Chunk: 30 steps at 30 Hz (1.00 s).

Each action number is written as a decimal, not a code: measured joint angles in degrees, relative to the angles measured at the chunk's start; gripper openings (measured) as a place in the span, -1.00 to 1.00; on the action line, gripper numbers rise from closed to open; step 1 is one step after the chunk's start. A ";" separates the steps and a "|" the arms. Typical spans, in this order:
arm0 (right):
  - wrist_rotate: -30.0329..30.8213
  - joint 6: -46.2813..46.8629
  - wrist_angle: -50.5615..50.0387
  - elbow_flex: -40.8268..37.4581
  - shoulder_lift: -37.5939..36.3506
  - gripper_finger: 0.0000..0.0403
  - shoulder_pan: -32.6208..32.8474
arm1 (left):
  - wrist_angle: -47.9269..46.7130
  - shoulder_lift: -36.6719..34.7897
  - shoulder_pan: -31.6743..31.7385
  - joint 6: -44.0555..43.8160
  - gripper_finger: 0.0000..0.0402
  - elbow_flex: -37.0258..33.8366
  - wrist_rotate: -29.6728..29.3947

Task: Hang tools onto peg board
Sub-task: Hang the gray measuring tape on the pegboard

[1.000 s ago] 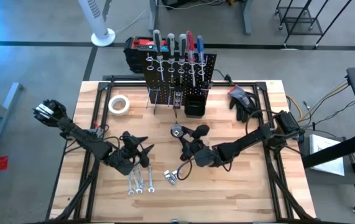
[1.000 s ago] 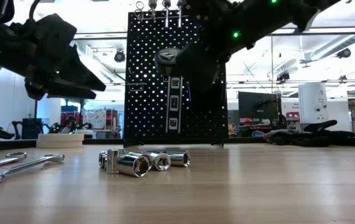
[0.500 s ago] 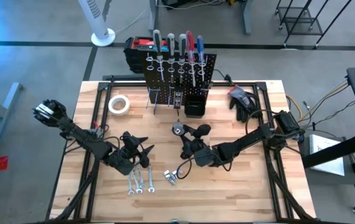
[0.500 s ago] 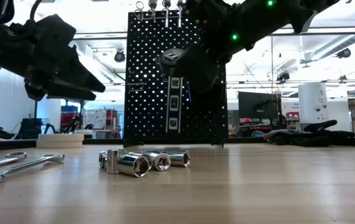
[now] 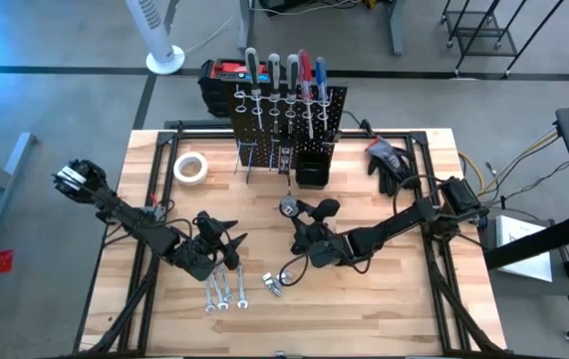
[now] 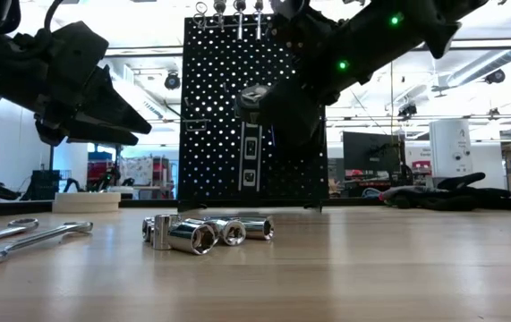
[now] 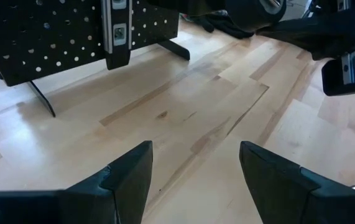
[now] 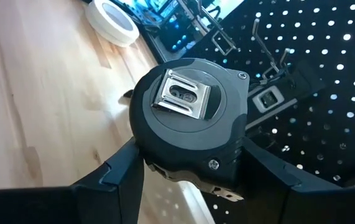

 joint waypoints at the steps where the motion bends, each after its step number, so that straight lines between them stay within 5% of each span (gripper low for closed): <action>1: 0.29 -0.09 0.02 0.00 0.00 -0.05 0.02 | 0.00 0.00 0.00 0.00 0.15 0.00 0.00; 30: -1.02 -8.85 1.65 0.46 -0.09 -0.05 1.07 | 0.02 0.00 0.00 -0.63 0.15 0.00 -0.01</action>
